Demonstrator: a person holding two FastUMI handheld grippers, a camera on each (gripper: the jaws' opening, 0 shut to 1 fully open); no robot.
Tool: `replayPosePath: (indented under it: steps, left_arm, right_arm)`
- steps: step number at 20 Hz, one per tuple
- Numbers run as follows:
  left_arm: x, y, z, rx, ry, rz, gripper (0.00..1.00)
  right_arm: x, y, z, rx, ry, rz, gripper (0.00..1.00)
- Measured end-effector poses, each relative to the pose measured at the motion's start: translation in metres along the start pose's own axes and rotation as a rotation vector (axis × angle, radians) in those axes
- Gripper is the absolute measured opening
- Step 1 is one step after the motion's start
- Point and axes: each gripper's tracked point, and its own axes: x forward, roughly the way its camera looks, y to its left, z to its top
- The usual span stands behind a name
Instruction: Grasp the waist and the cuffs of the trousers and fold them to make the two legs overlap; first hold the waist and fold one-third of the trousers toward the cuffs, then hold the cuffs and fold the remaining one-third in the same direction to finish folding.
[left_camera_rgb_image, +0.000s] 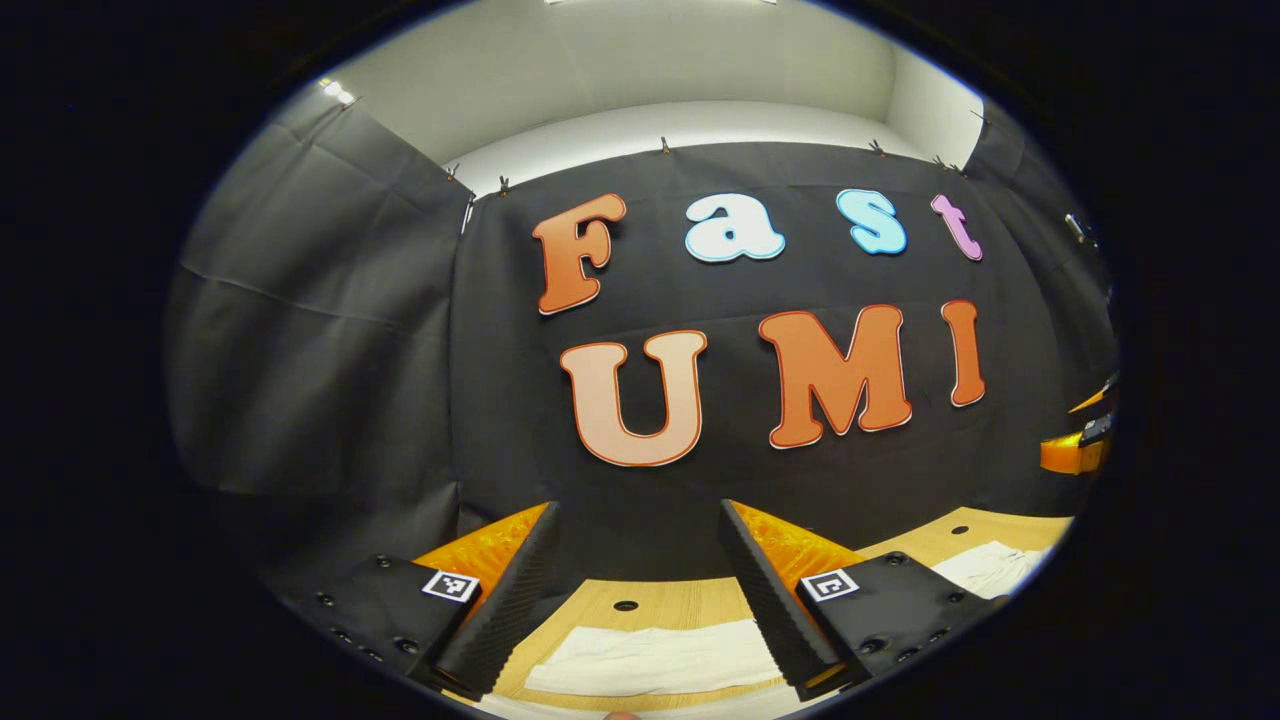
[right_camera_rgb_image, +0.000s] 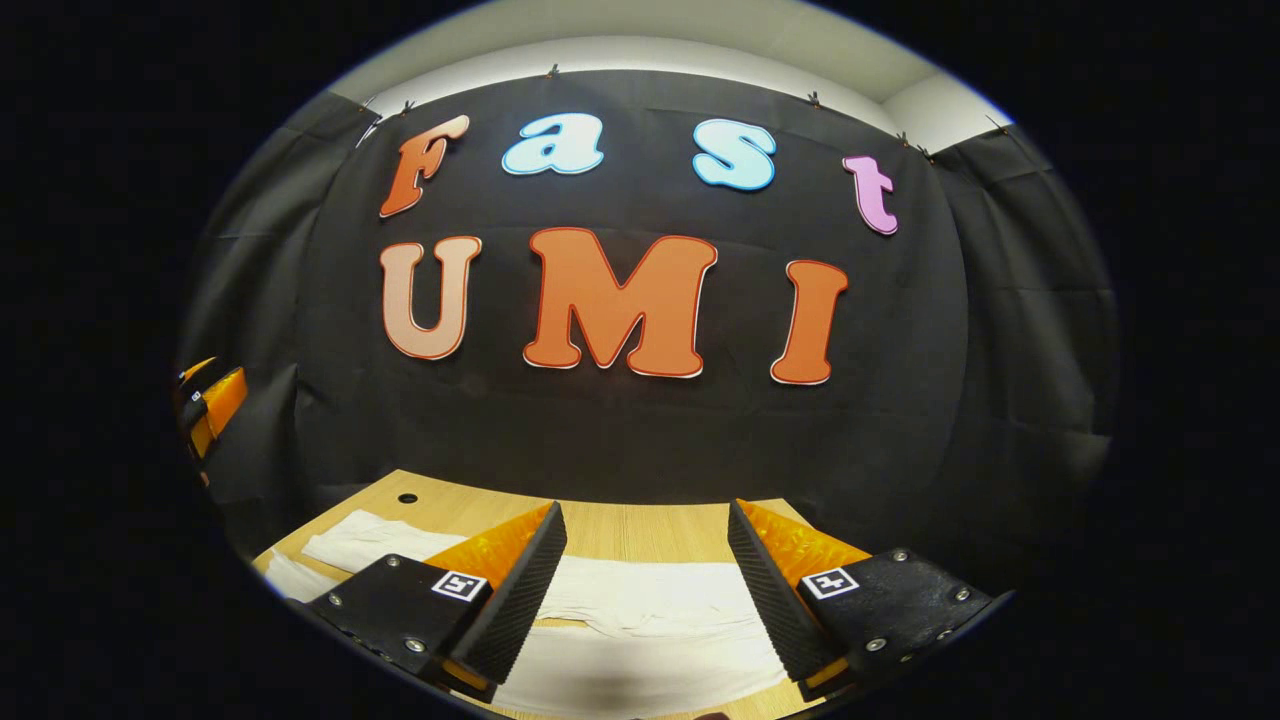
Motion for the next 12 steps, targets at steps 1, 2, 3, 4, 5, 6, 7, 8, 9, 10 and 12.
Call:
replayPosePath:
  steps: [1,2,3,4,5,6,7,8,9,10,12]
  left_arm:
    - [0.0,-0.002,-0.005,-0.005,0.012,0.001,1.0]
    - [-0.001,-0.003,-0.01,-0.011,0.025,0.002,1.0]
    - [-0.002,-0.004,-0.017,-0.014,0.042,0.003,1.0]
    - [-0.001,-0.005,-0.022,-0.012,0.059,0.005,1.0]
    - [-0.003,-0.005,-0.031,-0.006,0.08,0.006,1.0]
    - [-0.004,-0.005,-0.038,0.0,0.101,0.007,1.0]
    - [-0.005,-0.006,-0.044,0.003,0.122,0.009,1.0]
    - [-0.007,-0.007,-0.05,-0.001,0.14,0.009,1.0]
    - [-0.008,-0.007,-0.056,-0.005,0.161,0.014,1.0]
    - [-0.01,-0.005,-0.062,-0.014,0.186,0.026,1.0]
    - [-0.013,-0.001,-0.078,-0.033,0.239,0.054,1.0]
  right_arm:
    - [0.0,-0.003,-0.003,0.006,0.015,-0.002,0.99]
    - [0.0,-0.008,-0.009,0.022,0.034,-0.009,0.98]
    - [-0.001,-0.013,-0.014,0.044,0.055,-0.017,0.99]
    - [-0.001,-0.019,-0.019,0.063,0.071,-0.026,0.99]
    - [-0.001,-0.024,-0.023,0.073,0.086,-0.033,0.99]
    - [0.0,-0.03,-0.028,0.075,0.103,-0.038,0.98]
    - [0.0,-0.035,-0.034,0.073,0.122,-0.04,0.99]
    - [0.0,-0.04,-0.039,0.07,0.137,-0.039,0.99]
    - [0.002,-0.045,-0.044,0.069,0.149,-0.038,0.99]
    - [0.003,-0.05,-0.051,0.072,0.171,-0.034,0.99]
    - [0.008,-0.059,-0.065,0.092,0.214,-0.02,0.99]
